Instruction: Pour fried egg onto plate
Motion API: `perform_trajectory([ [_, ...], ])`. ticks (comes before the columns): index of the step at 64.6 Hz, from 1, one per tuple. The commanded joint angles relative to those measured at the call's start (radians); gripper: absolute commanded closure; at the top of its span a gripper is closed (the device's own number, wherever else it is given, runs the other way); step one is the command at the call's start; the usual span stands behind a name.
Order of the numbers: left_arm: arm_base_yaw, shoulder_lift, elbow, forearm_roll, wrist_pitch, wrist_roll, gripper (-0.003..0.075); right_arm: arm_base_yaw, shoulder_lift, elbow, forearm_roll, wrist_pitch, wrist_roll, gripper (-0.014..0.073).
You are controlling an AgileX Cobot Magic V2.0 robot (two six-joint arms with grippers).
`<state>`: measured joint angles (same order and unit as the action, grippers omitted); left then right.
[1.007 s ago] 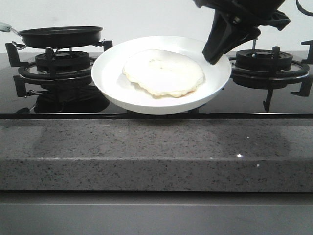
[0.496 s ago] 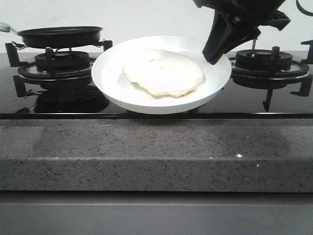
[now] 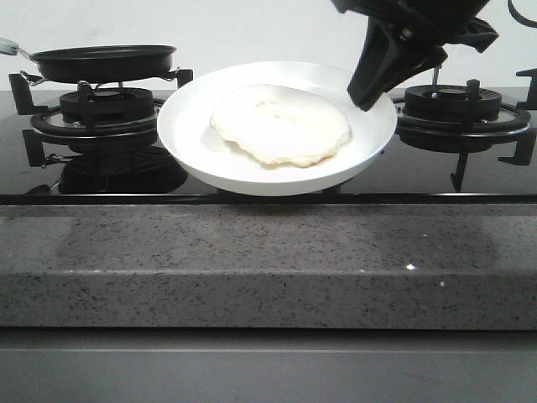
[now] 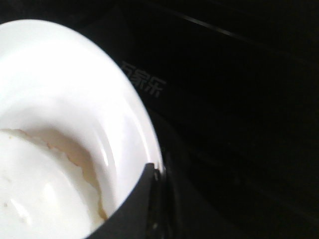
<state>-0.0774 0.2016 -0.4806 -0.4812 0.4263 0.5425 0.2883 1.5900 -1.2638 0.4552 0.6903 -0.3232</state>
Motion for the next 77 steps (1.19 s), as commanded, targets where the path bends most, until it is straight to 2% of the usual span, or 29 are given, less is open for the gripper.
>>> perform_trajectory([
  [1, -0.006, 0.009, -0.024, -0.019, -0.079, -0.003, 0.0739, -0.002, -0.041, -0.026, 0.043, -0.042, -0.008, 0.0651],
  [13, -0.006, 0.009, -0.024, -0.019, -0.079, -0.003, 0.0739, -0.005, -0.033, -0.051, 0.073, -0.042, 0.02, 0.0651],
  [35, -0.006, 0.009, -0.024, -0.019, -0.079, -0.003, 0.0739, -0.075, 0.2, -0.479, 0.073, 0.091, 0.113, 0.0651],
  [44, -0.006, 0.009, -0.024, -0.019, -0.079, -0.003, 0.0739, -0.097, 0.308, -0.6, 0.07, 0.13, 0.114, 0.0651],
  [67, -0.006, 0.009, -0.024, -0.019, -0.077, -0.003, 0.0739, -0.131, 0.411, -0.627, 0.052, 0.148, 0.114, 0.0651],
  [77, -0.006, 0.009, -0.024, -0.019, -0.077, -0.003, 0.0739, -0.131, 0.411, -0.627, -0.008, 0.185, 0.114, 0.0651],
])
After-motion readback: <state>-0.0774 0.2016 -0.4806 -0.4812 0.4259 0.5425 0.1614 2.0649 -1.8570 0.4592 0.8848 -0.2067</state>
